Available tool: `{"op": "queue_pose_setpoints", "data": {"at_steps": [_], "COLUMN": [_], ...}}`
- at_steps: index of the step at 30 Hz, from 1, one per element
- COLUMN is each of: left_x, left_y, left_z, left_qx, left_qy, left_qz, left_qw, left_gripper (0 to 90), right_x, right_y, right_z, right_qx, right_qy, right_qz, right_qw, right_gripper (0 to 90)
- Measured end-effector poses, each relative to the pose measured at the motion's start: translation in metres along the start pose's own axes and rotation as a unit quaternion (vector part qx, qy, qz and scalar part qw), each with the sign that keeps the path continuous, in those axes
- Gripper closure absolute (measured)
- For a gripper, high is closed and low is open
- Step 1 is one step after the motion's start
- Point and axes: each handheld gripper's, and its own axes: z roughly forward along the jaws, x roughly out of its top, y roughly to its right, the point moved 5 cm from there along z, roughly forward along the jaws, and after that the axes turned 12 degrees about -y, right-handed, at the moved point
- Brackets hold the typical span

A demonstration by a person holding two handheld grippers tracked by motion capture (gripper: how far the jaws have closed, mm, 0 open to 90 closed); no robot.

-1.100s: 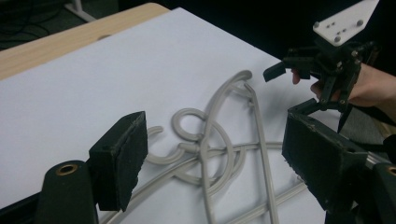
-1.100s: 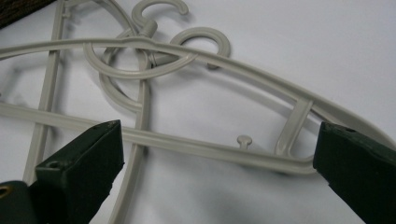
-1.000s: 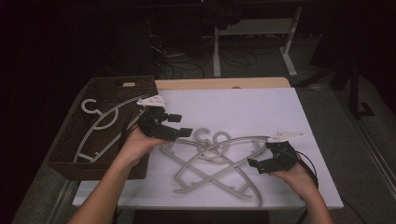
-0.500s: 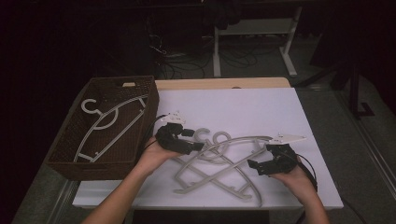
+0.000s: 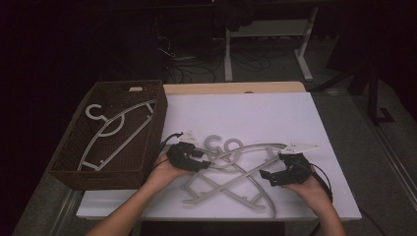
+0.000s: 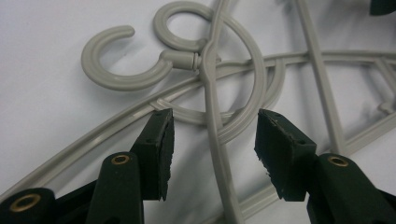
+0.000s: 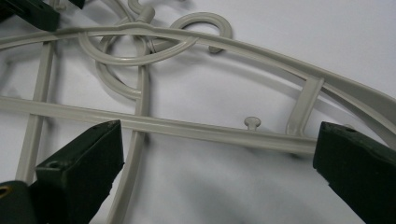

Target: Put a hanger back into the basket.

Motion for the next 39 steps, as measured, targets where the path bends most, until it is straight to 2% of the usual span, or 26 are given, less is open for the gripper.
{"op": "queue_pose_setpoints", "data": {"at_steps": [4, 8, 13, 20, 27, 31, 34, 39], "left_x": [-0.004, -0.005, -0.007, -0.007, -0.007, -0.008, -0.008, -0.009], "left_y": [-0.002, -0.001, 0.002, 0.002, 0.003, 0.001, 0.0, -0.004], "left_z": [0.009, 0.013, 0.019, 0.021, 0.022, 0.022, 0.022, 0.021], "left_qx": [-0.004, -0.014, -0.015, 0.0, 0.03, 0.037, 0.034, 0.012], "left_qy": [-0.02, -0.026, -0.04, -0.045, -0.047, -0.046, -0.044, -0.033], "left_qz": [0.0, 0.001, 0.007, 0.01, 0.015, 0.009, -0.001, -0.03], "left_qw": [0.9998, 0.9996, 0.9991, 0.9989, 0.9983, 0.9982, 0.9984, 0.9989], "left_gripper": [50.8, 53.4, 57.1, 63.4, 72.4, 78.3, 79.9, 81.5], "right_x": [-0.001, -0.001, -0.001, -0.001, -0.001, -0.001, 0.0, 0.0], "right_y": [0.0, 0.0, 0.0, 0.002, 0.002, 0.002, 0.001, 0.001], "right_z": [0.001, 0.001, 0.002, 0.002, 0.002, 0.003, 0.003, 0.003], "right_qx": [0.0, -0.001, -0.001, -0.001, -0.001, 0.0, 0.001, 0.001], "right_qy": [-0.002, -0.003, -0.004, -0.003, -0.003, -0.006, -0.006, -0.006], "right_qz": [-0.001, -0.002, -0.002, -0.003, -0.003, -0.004, -0.005, -0.006], "right_qw": [1.0, 1.0, 1.0, 1.0, 1.0, 1.0, 1.0, 1.0], "right_gripper": [1.7, 1.7, 1.7, 1.7, 1.7, 1.7, 1.7, 1.7]}}
